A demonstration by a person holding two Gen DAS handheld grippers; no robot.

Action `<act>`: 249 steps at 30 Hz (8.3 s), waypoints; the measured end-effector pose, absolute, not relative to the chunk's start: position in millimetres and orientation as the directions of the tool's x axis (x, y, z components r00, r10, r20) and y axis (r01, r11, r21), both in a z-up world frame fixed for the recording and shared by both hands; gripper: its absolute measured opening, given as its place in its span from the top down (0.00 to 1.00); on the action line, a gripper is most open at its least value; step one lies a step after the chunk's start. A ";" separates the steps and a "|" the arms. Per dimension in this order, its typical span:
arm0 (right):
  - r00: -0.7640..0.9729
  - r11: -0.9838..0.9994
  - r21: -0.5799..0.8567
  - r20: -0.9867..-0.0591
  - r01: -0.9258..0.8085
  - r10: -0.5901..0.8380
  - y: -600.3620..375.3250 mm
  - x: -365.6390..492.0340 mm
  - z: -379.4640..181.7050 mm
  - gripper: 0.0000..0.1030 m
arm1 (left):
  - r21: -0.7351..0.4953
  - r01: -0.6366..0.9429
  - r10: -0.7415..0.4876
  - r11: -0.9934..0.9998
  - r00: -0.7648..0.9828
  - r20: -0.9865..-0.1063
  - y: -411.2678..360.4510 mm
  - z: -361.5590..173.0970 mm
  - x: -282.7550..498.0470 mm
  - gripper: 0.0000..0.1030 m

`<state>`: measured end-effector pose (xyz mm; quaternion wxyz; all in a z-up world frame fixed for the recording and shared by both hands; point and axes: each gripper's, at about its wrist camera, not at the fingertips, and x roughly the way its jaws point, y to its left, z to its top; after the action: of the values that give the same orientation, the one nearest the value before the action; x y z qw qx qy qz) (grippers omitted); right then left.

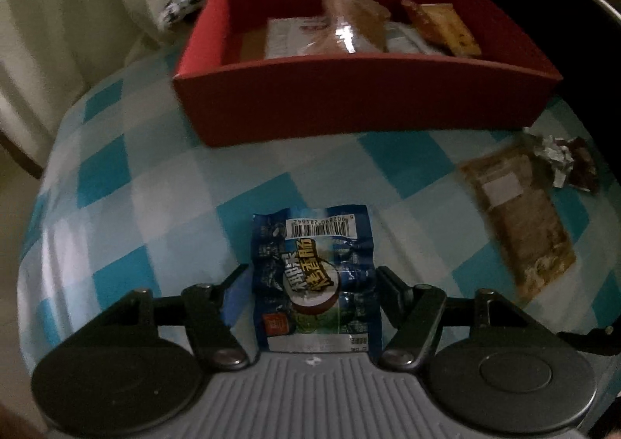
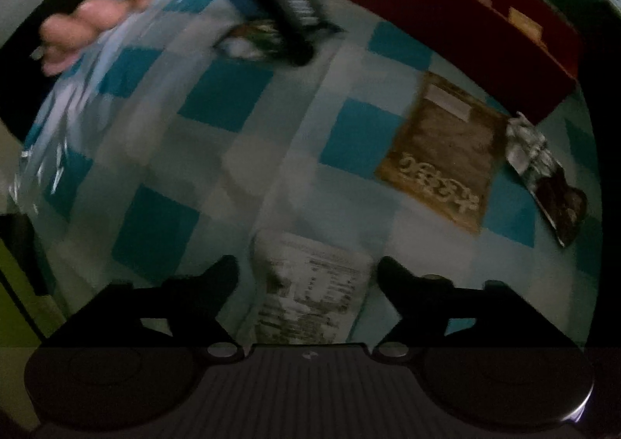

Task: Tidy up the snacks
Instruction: 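Grasp the blue printed snack pack with the left gripper while the right grasps the white printed packet, then lift the blue pack and white packet and carry them over the red box, then lower both packs into the red box and open both grippers, then move both grippers back toward the brown bag and silver wrapper, then grasp the brown rectangular bag with the left gripper while the right grasps the crumpled silver wrapper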

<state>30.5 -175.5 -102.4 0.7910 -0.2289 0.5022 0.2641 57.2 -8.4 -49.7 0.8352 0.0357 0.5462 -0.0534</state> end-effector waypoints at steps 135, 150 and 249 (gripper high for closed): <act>0.642 0.956 0.097 -0.722 -0.277 0.259 -208.6 257.2 -8.0 0.38 | -0.047 0.089 -0.095 0.995 0.660 -0.746 -13.9 18.9 184.9 0.39; 0.640 0.964 0.095 -0.731 -0.248 0.237 -214.0 265.9 -14.0 0.38 | -0.023 0.086 -0.073 0.996 0.642 -0.763 -16.0 11.7 192.6 0.39; 0.352 0.952 0.169 -0.901 -0.254 0.254 -285.0 151.0 -76.0 0.00 | -0.141 0.239 -0.215 0.961 0.322 -0.922 -23.9 -36.7 36.4 0.45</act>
<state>151.0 -285.0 -76.0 0.8222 0.0001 0.5479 0.1543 36.4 -23.9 -36.7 0.8130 0.0107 0.5651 -0.1398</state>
